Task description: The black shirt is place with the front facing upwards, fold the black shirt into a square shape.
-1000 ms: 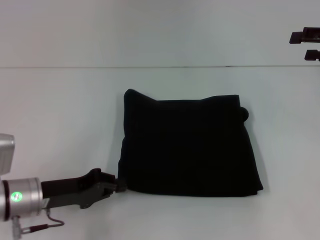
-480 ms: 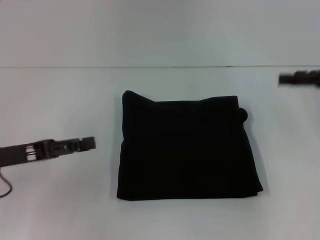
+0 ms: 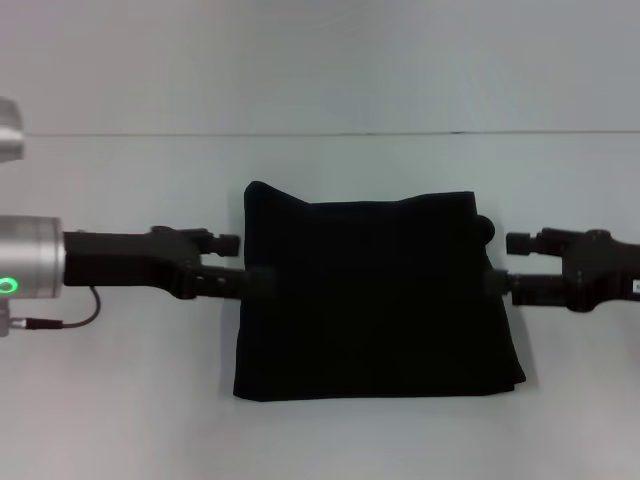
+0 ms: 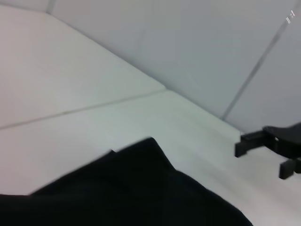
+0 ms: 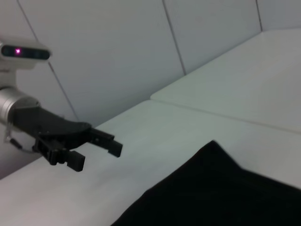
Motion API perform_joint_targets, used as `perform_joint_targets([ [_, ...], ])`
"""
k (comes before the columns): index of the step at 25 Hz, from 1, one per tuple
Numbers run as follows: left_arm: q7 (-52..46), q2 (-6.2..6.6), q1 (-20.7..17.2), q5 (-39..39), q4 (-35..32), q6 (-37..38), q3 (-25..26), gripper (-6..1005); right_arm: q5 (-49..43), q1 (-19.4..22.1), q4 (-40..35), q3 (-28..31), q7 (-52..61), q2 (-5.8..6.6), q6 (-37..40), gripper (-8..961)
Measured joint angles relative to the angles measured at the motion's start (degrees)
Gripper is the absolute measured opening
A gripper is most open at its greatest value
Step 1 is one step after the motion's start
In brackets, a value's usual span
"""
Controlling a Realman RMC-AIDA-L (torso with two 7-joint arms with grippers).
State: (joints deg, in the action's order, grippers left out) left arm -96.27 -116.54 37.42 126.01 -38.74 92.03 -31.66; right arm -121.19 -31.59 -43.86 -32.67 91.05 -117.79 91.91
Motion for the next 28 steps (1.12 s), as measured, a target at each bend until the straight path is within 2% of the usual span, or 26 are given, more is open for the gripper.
perform_joint_targets([
  [3,-1.6,0.33,1.6,0.1,0.0,-0.5,-3.2,825,0.0,0.4,0.5,-1.7,-1.5,0.40,-0.5,868],
  [6,-3.6,0.56,2.9,0.1,0.2,-0.7,-3.9,892,0.0,0.1,0.9,-2.1,-3.1,0.66,-0.7,868],
  [9,-4.9,0.27,3.2,-0.2,-0.8,-0.4,-4.1,936,-0.1,-0.3,0.8,-2.6,-3.2,0.70,-1.2,868],
  [12,-5.2,-0.70,3.3,-0.4,-1.2,-1.1,-4.1,936,-0.1,-0.6,0.6,-2.8,-3.3,0.70,-2.3,868],
  [17,-2.1,-4.63,2.9,-0.3,-2.8,-4.9,-4.3,936,-0.1,-0.9,1.0,-3.0,-3.8,0.28,-4.3,868],
  [19,-2.1,-5.30,2.8,-0.1,-3.1,-6.0,-4.3,936,-0.1,-0.9,1.2,-3.1,-3.9,0.19,-4.7,868],
  [28,-2.1,-5.39,2.7,-0.1,-3.1,-6.6,-5.1,936,-0.1,-0.6,1.4,-3.2,-3.5,0.53,-4.8,868],
])
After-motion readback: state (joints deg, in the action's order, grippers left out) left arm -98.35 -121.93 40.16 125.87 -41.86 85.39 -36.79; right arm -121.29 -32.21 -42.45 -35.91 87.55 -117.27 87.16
